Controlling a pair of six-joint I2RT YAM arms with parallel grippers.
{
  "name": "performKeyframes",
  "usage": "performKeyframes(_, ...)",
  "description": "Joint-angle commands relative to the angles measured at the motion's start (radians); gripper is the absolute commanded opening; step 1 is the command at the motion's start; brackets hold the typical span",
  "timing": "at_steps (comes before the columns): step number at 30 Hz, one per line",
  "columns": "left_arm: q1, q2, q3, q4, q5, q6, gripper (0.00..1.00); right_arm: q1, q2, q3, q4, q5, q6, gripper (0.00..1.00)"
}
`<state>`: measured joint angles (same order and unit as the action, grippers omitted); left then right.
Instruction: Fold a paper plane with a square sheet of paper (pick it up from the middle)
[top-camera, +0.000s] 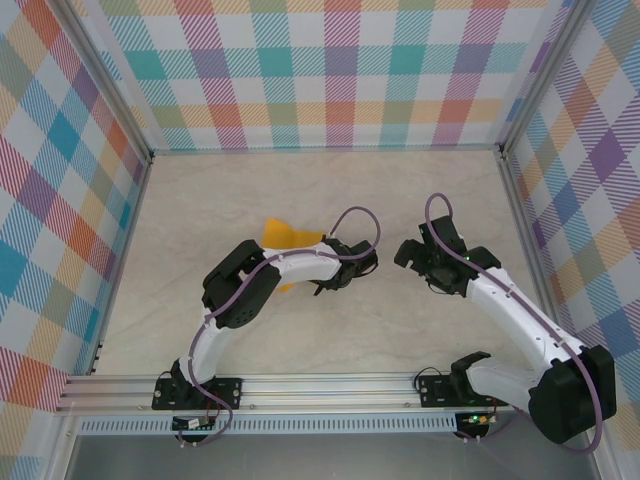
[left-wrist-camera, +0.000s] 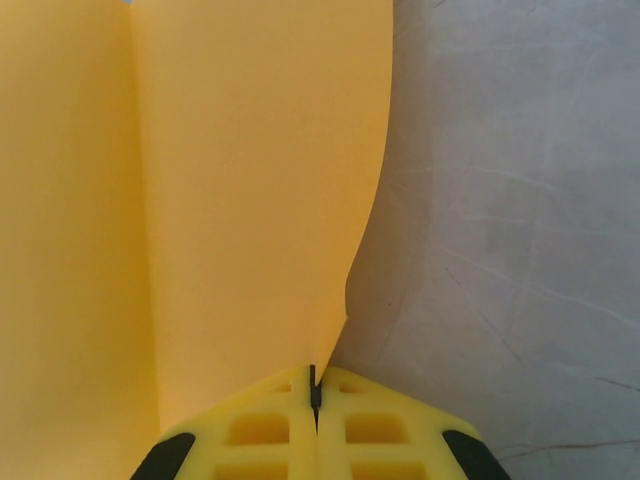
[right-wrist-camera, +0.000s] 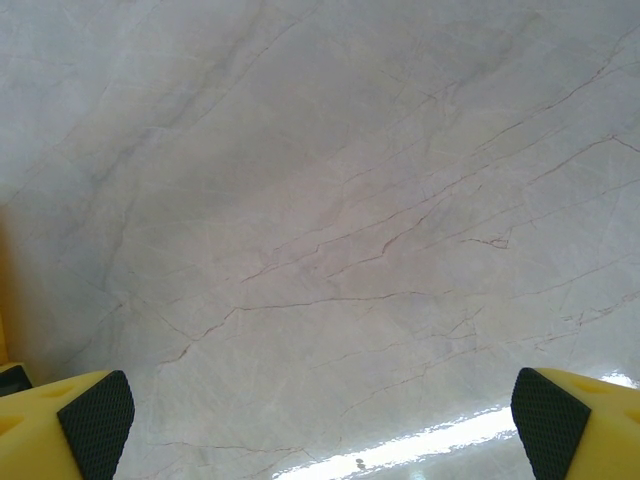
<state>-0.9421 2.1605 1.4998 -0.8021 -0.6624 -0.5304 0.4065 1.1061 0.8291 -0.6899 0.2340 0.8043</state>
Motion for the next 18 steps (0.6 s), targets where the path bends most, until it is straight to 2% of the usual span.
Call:
performKeyframes(1, -0.024, -0.007, -0.015, 0.057, 0.086, -0.017, 0.04, -0.005, 0.004, -0.007, -0.008, 0.001, 0.000, 1.00)
performKeyframes(4, -0.024, -0.008, -0.021, 0.066, 0.101, -0.034, 0.08, -0.005, 0.007, -0.010, -0.006, -0.002, -0.001, 1.00)
performKeyframes(8, -0.024, -0.061, -0.025, 0.084, 0.170, -0.048, 0.20, -0.005, 0.008, -0.007, -0.008, -0.005, -0.009, 1.00)
performKeyframes(13, -0.025, -0.268, -0.102, 0.209, 0.356, -0.052, 0.39, -0.005, 0.007, 0.011, -0.005, -0.014, -0.036, 1.00)
performKeyframes(18, 0.000, -0.426, -0.187, 0.289, 0.410, -0.044, 0.48, -0.005, 0.041, 0.034, 0.052, -0.101, -0.110, 0.99)
